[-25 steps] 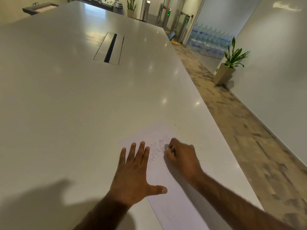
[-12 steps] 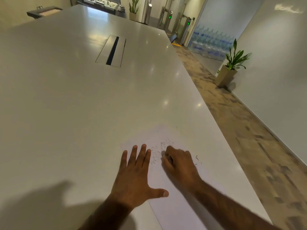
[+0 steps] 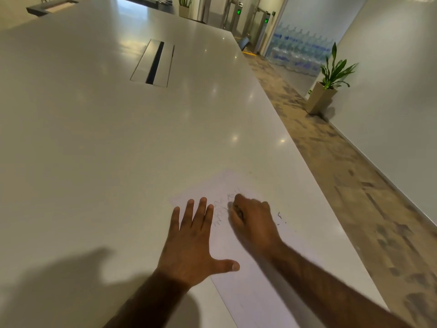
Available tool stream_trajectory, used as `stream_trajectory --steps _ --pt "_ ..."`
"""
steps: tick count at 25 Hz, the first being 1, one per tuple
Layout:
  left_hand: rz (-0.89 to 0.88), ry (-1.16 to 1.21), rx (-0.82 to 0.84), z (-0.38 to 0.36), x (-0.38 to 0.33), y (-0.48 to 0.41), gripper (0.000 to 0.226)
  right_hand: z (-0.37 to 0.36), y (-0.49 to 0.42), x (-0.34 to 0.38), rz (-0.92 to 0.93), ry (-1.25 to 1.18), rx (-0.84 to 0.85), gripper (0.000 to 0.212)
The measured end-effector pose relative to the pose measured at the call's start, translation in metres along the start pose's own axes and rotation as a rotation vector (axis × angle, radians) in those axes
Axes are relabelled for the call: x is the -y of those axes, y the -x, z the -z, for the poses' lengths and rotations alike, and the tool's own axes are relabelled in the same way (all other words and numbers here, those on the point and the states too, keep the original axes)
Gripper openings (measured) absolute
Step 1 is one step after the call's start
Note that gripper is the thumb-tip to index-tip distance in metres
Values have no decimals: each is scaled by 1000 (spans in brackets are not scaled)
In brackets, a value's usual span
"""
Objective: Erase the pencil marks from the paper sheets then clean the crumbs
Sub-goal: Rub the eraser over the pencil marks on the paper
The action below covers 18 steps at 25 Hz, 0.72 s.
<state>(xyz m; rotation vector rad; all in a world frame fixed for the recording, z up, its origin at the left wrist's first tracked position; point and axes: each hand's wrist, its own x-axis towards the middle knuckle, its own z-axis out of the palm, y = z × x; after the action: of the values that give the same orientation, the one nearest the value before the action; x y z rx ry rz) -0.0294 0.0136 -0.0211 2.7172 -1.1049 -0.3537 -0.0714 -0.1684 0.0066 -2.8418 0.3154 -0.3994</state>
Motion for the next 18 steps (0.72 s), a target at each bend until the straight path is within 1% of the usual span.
stream_trajectory --steps 2,3,4,5,6,8,9,10,11,13,15,16,17,18 --pt "6 -1 -4 1 0 1 141 19 -22 -17 -173 13 18 22" --pt "6 -4 -4 2 -1 2 142 24 -28 -22 -234 -26 11 20" --pt "8 -3 1 3 -1 3 143 23 -27 -20 -252 -76 -4 20" --pt "9 0 9 3 -1 3 143 20 -20 -11 -218 -114 -20 21" --pt "9 4 11 2 -1 3 142 13 -6 2 -138 -124 -27 24" --pt "4 -10 5 1 0 1 140 0 22 20 23 -78 40 30" --pt "0 -18 7 1 1 1 140 -4 25 16 60 -39 43 31" --pt "-1 -16 13 1 1 1 140 -4 18 9 60 -11 16 31" --pt "4 -10 17 2 1 1 141 0 5 0 21 25 -9 29" --pt "17 -11 19 4 0 2 143 14 -17 -13 -124 62 9 22" --pt "20 -11 27 6 -2 2 143 16 -23 -14 -217 -1 -14 20" --pt "17 -9 31 6 -2 3 143 12 -17 -7 -204 -55 -33 21" --pt "14 -8 27 6 -2 2 143 6 -5 4 -148 -88 -49 23" --pt "11 -12 17 5 -1 2 143 0 11 16 -65 -85 -25 25"
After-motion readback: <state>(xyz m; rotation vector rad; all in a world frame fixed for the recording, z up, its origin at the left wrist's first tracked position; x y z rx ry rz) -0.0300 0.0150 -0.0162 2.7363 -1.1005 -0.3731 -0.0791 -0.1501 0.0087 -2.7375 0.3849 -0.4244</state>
